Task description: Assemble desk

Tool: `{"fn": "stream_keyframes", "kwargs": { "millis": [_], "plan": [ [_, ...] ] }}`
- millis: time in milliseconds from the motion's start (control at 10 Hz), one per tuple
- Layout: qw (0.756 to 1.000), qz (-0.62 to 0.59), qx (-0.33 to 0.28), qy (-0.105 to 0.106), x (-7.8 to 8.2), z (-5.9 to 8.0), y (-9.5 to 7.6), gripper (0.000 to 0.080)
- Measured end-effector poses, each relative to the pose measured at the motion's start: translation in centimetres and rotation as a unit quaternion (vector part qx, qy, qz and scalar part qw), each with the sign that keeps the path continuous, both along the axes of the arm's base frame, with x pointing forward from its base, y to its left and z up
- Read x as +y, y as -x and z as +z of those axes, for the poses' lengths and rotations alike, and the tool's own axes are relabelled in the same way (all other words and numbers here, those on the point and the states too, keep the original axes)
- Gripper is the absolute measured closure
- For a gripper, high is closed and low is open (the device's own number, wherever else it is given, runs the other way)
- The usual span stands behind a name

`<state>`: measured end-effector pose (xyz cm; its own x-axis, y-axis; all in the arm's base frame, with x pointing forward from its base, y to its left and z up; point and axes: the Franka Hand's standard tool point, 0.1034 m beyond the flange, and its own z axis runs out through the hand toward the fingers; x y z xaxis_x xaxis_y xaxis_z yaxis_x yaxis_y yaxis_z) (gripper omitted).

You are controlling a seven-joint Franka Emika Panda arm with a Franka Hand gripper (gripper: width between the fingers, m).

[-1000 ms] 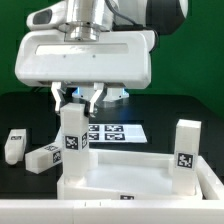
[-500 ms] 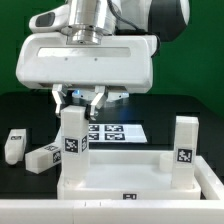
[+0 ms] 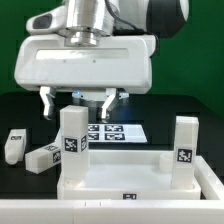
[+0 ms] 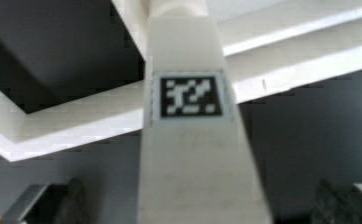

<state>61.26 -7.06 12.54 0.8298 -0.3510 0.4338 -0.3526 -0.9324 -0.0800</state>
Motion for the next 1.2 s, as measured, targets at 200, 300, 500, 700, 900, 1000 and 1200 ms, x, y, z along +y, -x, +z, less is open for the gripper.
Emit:
{"fn": "stream_keyframes", "kwargs": {
  "millis": [200,300,500,700,900,1000,1200],
  "plan": [
    [0.995,-0.011,0.075,-0.063,0.9,-0.5,-0.4,0.0151],
    [0.992,-0.016,0.093,-0.077,1.4,-0.8,-0.4,0.0151],
    [0.978,-0.011,0.175,-0.117,2.2,-0.8,0.1,0.0151],
    [0.975,-0.021,0.186,-0.121,1.4,-0.7,0.2,0.0151],
    [0.975,-0.026,0.186,-0.122,1.5,-0.8,0.2,0.0178],
    [0.974,-0.035,0.186,-0.125,1.5,-0.8,0.2,0.0355],
    [0.965,-0.112,0.187,-0.145,1.6,-0.8,0.2,0.0519]
  ]
}}
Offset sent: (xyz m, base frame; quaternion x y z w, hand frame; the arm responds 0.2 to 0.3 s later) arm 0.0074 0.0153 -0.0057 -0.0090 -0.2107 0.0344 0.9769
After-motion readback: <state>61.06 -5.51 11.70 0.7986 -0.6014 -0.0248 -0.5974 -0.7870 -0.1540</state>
